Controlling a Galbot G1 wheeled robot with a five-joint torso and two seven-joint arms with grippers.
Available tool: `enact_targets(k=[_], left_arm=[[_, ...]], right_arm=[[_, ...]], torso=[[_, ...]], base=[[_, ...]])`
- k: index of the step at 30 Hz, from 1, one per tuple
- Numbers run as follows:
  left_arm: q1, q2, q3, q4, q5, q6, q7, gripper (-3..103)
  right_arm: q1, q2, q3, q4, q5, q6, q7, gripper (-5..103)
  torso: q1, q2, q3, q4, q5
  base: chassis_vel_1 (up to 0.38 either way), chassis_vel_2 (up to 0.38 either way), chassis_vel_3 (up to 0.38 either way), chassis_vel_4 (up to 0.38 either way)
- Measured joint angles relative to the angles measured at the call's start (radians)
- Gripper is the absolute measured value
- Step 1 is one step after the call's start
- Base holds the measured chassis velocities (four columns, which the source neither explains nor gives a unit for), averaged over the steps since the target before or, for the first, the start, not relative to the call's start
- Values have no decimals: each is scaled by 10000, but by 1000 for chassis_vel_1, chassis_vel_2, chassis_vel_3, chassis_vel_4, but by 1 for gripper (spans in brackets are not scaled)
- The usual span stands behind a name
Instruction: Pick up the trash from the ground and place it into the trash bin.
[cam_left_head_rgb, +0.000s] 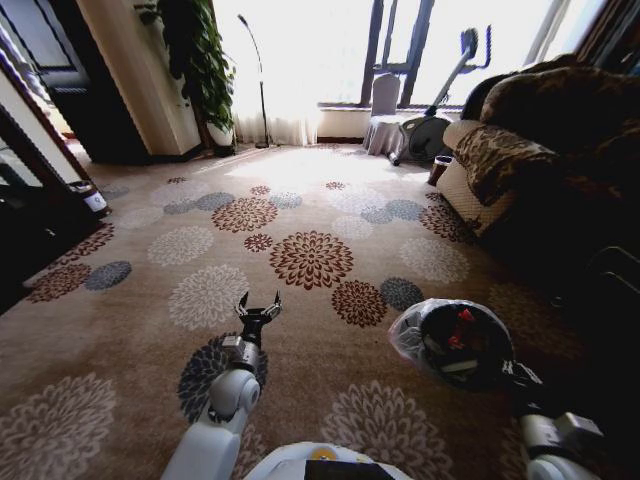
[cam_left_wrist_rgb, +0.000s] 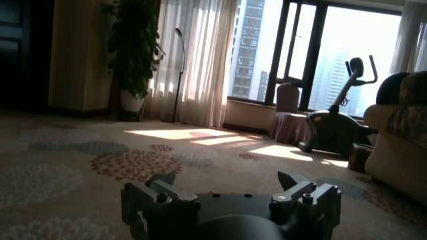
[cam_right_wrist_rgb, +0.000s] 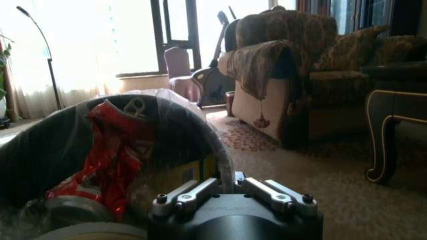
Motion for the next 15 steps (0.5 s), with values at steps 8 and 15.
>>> enact_targets(k=[8,15], left_arm=[[0,0,0,0,-1,0,0,100],[0,0,0,0,0,0,1,100]], right_arm=[[0,0,0,0,0,0,0,1],[-1,0,0,0,0,-1,0,1]], torso=[[0,0,0,-1,0],[0,0,0,-1,0]], base=[[0,0,0,0],[0,0,0,0]])
